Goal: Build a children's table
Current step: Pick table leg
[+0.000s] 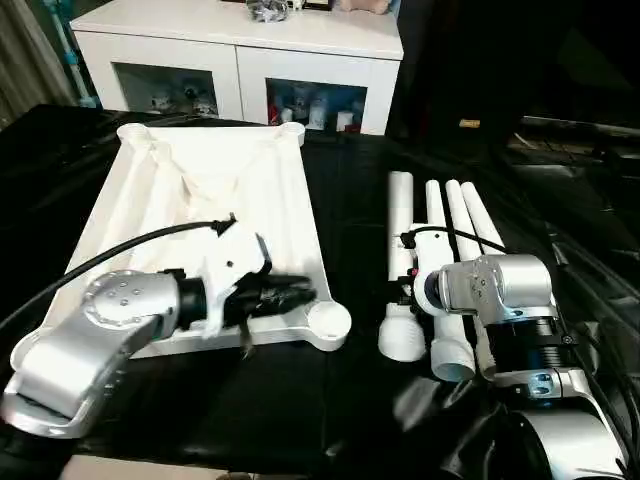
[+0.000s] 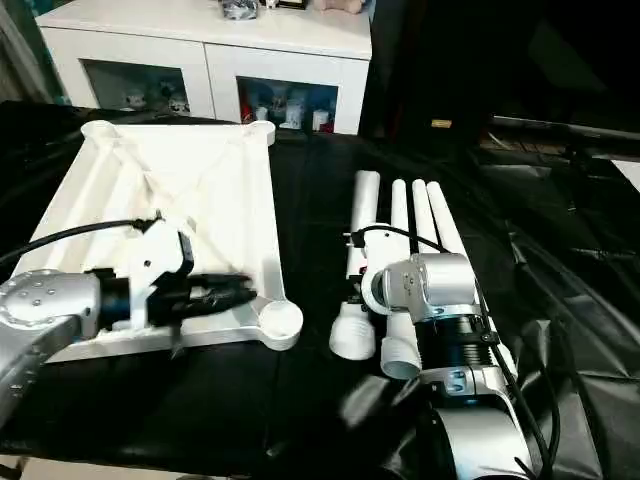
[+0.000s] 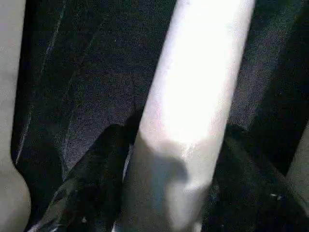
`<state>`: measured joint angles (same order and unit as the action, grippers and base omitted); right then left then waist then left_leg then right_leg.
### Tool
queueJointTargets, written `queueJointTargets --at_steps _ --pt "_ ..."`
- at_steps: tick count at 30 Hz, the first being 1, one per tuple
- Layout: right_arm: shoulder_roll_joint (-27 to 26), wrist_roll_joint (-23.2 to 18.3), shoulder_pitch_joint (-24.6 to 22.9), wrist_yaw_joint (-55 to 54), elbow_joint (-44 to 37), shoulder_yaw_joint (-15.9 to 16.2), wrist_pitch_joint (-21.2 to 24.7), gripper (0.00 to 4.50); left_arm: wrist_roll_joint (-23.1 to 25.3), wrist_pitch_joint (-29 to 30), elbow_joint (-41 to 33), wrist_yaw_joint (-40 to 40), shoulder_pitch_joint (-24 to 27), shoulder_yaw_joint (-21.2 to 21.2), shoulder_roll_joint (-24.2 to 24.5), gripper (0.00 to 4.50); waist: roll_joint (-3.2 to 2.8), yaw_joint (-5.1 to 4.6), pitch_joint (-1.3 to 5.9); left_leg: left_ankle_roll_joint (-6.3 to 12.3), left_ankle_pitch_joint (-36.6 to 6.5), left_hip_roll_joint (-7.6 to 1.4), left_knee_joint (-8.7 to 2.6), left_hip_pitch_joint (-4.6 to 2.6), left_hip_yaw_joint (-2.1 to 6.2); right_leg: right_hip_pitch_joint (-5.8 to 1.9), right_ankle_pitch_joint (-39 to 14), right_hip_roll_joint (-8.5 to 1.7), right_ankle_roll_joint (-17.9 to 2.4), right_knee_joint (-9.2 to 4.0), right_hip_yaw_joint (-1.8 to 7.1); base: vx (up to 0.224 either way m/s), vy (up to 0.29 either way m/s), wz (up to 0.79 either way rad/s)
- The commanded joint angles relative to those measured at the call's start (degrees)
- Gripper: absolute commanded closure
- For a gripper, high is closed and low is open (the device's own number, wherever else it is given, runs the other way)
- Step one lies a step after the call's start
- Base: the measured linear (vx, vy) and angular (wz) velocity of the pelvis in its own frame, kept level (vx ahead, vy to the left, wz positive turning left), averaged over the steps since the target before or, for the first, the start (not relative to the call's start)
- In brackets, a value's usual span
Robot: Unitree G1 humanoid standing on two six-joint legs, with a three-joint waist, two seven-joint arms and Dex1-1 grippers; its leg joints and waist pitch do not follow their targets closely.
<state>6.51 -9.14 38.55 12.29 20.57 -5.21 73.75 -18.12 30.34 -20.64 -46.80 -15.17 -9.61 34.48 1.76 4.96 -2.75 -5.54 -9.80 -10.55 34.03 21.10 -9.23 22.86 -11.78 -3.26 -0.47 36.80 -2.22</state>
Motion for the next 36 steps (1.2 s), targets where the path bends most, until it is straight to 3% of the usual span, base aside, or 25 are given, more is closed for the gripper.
queueJointTargets --at_steps 1,4,7,10,13,16,17,21,22,23,24,25,26,27,28,29,30,33,35,36 --pt "-0.2 -0.5 0.4 -0.6 1.2 -0.8 -0.3 2.15 0.6 0.7 0.6 1.0 0.2 0.1 0.2 2.98 -0.58 -0.1 3.28 -4.47 -11.1 -1.54 -4.22 -0.64 0.15 -2.4 -11.4 -3.55 -5.7 -4.57 2.58 0.0 0.0 0.0" --pt "-0.3 -0.5 0.5 -0.8 1.8 -1.2 -1.2 2.31 1.6 -0.8 0.8 2.7 1.1 0.5 -0.7 3.0 -0.66 -0.14 3.29 -4.41 -11.5 -1.66 -4.2 -0.73 0.2 -2.34 -11.6 -3.56 -6.1 -4.65 2.57 0.0 0.0 0.0" --pt "-0.3 -0.5 0.5 -0.8 2.0 -1.4 -1.8 2.57 1.6 0.1 1.0 2.1 1.3 -0.1 0.0 2.61 -0.67 -0.11 3.25 -4.31 -12.3 -1.6 -4.2 -0.84 0.16 -2.19 -12.3 -3.52 -6.3 -4.71 2.56 0.0 0.0 0.0" --pt "-0.2 -0.6 0.5 -0.8 2.0 -1.6 -2.2 2.64 1.6 0.7 1.0 2.0 1.3 -0.3 0.2 2.59 -0.69 -0.13 3.22 -4.25 -12.6 -1.59 -4.25 -0.85 0.2 -2.15 -12.5 -3.48 -6.4 -4.7 2.51 0.0 0.0 0.0" --pt "-0.3 -0.9 0.6 -0.8 1.9 -2.2 -3.1 2.65 3.1 0.7 2.5 4.5 0.8 0.3 -0.9 2.17 -0.74 -0.15 3.2 -4.27 -12.7 -1.62 -4.25 -0.82 0.21 -2.16 -12.8 -3.51 -6.2 -4.78 2.54 0.0 0.0 0.0" --pt "-0.3 -0.9 0.6 -0.8 1.7 -2.4 -4.0 2.66 2.9 2.3 3.2 5.5 0.0 0.5 -1.5 2.22 -0.74 -0.18 3.26 -4.33 -12.5 -1.61 -4.22 -0.82 0.18 -2.19 -12.5 -3.5 -6.3 -4.71 2.54 0.0 0.0 0.0" --pt "-0.6 -1.5 0.8 -0.9 1.5 -3.4 -4.2 2.66 1.9 2.9 4.3 6.7 -0.9 1.7 -2.9 1.77 -0.76 -0.13 3.3 -4.26 -12.4 -1.55 -4.17 -0.84 0.18 -2.18 -12.3 -3.5 -6.3 -4.71 2.54 0.0 0.0 0.0" --pt "-1.5 -4.7 0.9 1.1 -2.6 -7.1 -10.8 2.66 -3.6 4.6 7.3 11.1 -5.1 7.6 -9.1 1.84 -0.66 -0.05 3.39 -3.99 -11.4 -1.52 -4.0 -0.71 0.12 -2.37 -9.6 -3.54 -7.6 -4.62 2.53 0.0 0.0 0.0" --pt "-1.5 -5.0 0.9 1.3 -2.8 -7.3 -11.1 2.66 -3.9 4.6 7.3 11.4 -5.3 7.9 -9.4 1.44 -0.83 -0.08 3.48 -3.74 -11.4 -1.51 -3.89 -0.63 0.04 -2.51 -8.6 -3.5 -7.7 -4.58 2.57 0.0 0.0 0.0" --pt "-0.7 -7.4 0.7 4.8 -6.2 -8.1 -12.9 2.66 -6.7 5.6 7.6 13.3 -7.1 10.1 -12.2 1.44 -0.72 0.11 3.61 -3.3 -10.5 -1.54 -3.76 -0.61 0.01 -2.78 -6.7 -3.52 -8.1 -4.34 2.52 0.0 0.0 0.0" --pt "-0.7 -7.4 0.7 4.8 -6.2 -8.1 -12.9 2.66 -6.7 5.6 7.6 13.3 -7.1 10.1 -12.2 1.31 -0.76 0.3 3.72 -3.01 -9.8 -1.65 -3.7 -0.62 0.09 -2.81 -5.5 -3.62 -8.4 -4.24 2.5 0.0 0.0 0.0" --pt "1.2 -12.0 0.3 11.2 -11.1 -9.5 -12.9 2.66 -11.3 9.6 7.9 16.1 -10.3 12.9 -16.1 1.35 -0.61 0.15 3.61 -2.51 -8.8 -1.56 -3.78 -0.33 0.12 -3.01 -4.0 -3.37 -8.6 -4.01 2.41 0.0 0.0 0.0" --pt "1.2 -12.0 0.3 11.2 -11.1 -9.5 -12.9 2.66 -11.3 9.6 7.9 16.1 -10.3 12.9 -16.1 1.35 -0.46 0.17 3.76 -2.23 -8.6 -1.54 -3.6 -0.4 0.01 -3.2 -2.9 -3.32 -8.8 -3.84 2.43 0.0 0.0 0.0" --pt "3.0 -14.7 -0.6 15.7 -14.2 -9.3 -11.6 2.66 -14.5 12.6 8.7 17.6 -12.4 14.5 -18.3 1.17 -0.29 0.41 3.66 -1.04 -7.8 -1.45 -3.43 -0.41 -0.21 -3.24 -1.7 -3.23 -9.4 -3.92 2.43 0.0 0.0 0.0" --pt "3.0 -14.7 -0.6 15.7 -14.2 -9.3 -11.6 2.66 -14.5 12.6 8.7 17.6 -12.4 14.5 -18.3 0.84 -0.33 0.7 3.76 -0.71 -7.4 -1.56 -3.4 -0.38 -0.06 -3.31 -1.6 -3.42 -9.6 -3.93 2.37 0.0 0.0 0.0" --pt "3.0 -14.7 -0.6 15.7 -14.2 -9.3 -11.6 2.66 -14.5 12.6 8.7 17.6 -12.4 14.5 -18.3 0.84 -0.28 0.6 3.68 -0.46 -7.1 -1.58 -3.45 -0.21 -0.08 -3.28 -1.7 -3.44 -9.5 -4.02 2.37 0.0 0.0 0.0" --pt "4.6 -17.3 -1.9 20.3 -17.2 -8.9 -11.1 2.66 -17.4 15.5 9.9 19.6 -14.7 16.2 -20.7 0.9 0.05 0.62 3.65 -0.14 -6.9 -1.39 -3.36 -0.11 -0.23 -3.5 -2.4 -3.31 -9.2 -4.14 2.32 0.0 0.0 0.0" --pt "8.3 -23.5 -4.9 28.7 -24.7 -8.0 -9.6 2.66 -27.0 19.6 17.0 24.8 -22.9 21.8 -27.6 0.43 -0.07 1.11 3.79 0.84 -7.0 -1.52 -3.02 -0.36 -0.31 -3.41 -3.5 -3.5 -10.0 -4.52 2.36 0.0 0.0 0.0" --pt "8.7 -24.4 -5.3 29.4 -25.7 -7.8 -9.6 2.66 -28.3 20.1 18.1 25.7 -24.2 22.8 -28.6 0.39 0.33 1.02 3.65 1.07 -7.1 -1.43 -3.12 0.0 -0.24 -3.56 -4.7 -3.51 -9.9 -4.69 2.25 0.0 0.0 0.0" --pt "8.7 -25.1 -5.5 29.7 -26.5 -7.8 -9.8 2.66 -28.3 20.1 18.7 25.7 -25.0 23.0 -28.9 0.32 0.04 1.07 3.6 0.88 -7.1 -1.47 -3.16 -0.06 -0.11 -3.47 -6.1 -3.62 -9.5 -4.79 2.19 0.0 0.0 0.0"
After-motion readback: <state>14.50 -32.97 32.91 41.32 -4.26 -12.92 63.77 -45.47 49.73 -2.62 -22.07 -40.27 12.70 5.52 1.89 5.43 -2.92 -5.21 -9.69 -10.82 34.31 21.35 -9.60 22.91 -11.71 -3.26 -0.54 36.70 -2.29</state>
